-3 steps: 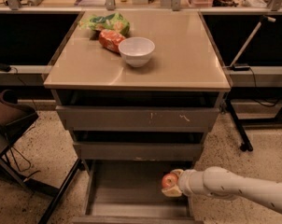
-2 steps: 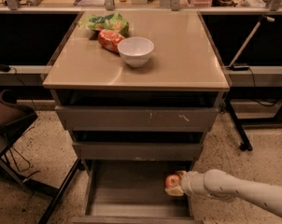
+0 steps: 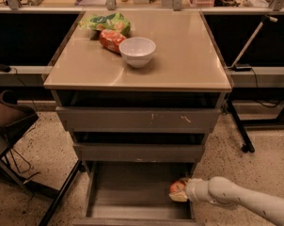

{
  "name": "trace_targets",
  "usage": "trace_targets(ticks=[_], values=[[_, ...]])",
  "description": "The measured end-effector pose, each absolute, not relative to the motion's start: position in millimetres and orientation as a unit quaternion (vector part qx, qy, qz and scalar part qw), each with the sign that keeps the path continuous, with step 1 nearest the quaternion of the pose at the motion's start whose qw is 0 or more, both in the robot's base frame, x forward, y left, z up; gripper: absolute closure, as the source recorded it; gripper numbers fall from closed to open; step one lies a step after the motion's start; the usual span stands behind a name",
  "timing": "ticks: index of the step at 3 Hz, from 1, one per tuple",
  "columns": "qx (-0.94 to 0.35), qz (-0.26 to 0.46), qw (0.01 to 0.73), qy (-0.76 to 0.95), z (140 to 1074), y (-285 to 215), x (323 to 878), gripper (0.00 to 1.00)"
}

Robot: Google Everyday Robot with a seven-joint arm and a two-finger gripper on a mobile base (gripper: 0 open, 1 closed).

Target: Place apple into bottom drawer

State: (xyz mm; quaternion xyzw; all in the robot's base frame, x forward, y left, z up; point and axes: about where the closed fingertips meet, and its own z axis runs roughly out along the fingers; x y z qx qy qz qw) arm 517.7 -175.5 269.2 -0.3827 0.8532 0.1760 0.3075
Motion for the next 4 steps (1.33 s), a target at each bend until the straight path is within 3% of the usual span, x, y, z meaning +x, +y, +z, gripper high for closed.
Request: trace_targets(ticks=[2, 4], values=[[-0.393, 0.19, 0.309, 0.845, 235.7, -162.7, 504.2, 1.0], [-0.423, 0.214, 0.312, 0.823, 137.8, -123.0, 484.2, 1.0]])
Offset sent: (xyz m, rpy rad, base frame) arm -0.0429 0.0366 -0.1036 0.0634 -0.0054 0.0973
